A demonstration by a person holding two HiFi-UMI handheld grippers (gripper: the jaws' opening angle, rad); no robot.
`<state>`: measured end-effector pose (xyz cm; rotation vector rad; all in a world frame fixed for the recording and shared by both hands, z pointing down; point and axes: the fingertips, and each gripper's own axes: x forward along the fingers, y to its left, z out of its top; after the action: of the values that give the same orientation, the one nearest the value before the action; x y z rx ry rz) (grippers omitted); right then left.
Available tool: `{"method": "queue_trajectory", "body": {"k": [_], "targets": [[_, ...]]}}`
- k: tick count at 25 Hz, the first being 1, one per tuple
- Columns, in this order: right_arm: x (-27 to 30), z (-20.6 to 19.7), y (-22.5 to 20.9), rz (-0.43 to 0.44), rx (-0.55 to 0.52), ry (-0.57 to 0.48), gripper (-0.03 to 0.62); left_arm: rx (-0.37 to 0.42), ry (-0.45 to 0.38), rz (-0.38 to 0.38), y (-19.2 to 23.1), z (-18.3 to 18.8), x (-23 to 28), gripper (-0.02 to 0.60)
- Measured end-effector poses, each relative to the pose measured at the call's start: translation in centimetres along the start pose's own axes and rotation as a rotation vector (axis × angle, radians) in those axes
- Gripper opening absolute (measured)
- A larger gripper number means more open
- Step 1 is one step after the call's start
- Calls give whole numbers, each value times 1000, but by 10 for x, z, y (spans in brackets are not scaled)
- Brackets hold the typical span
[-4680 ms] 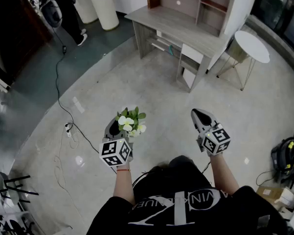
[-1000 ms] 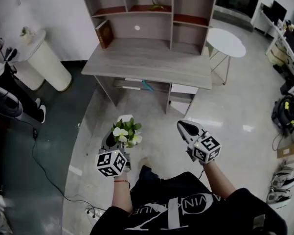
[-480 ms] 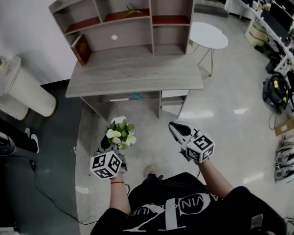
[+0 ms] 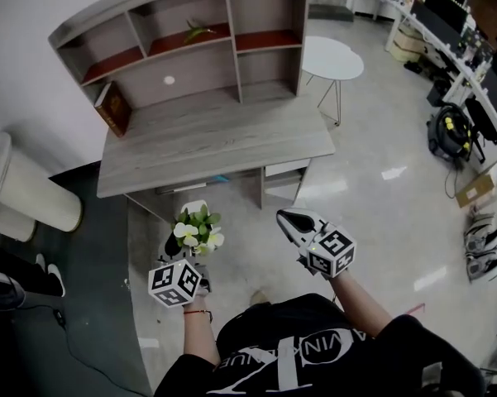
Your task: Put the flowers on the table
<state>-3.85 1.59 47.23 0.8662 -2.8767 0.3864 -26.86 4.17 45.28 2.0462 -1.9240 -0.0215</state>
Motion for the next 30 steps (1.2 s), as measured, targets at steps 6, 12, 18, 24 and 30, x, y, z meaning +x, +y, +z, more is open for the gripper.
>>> {"method": "queue_trajectory", "body": {"k": [6, 12, 18, 24, 30], "targets": [[16, 2, -4, -52, 6, -2, 11, -19, 30, -21, 21, -10, 15, 31], [31, 7, -13, -90, 13, 1, 11, -42, 59, -48, 30, -20, 35, 31], [55, 1, -31, -85, 44, 8, 11, -35, 103, -66, 35, -28, 63, 31], [108, 12, -53, -32, 54, 27, 11, -28, 92, -12, 67, -1, 96, 31], [154, 27, -79, 17, 45, 40, 11, -59, 91, 38, 88, 9, 134, 31]]}}
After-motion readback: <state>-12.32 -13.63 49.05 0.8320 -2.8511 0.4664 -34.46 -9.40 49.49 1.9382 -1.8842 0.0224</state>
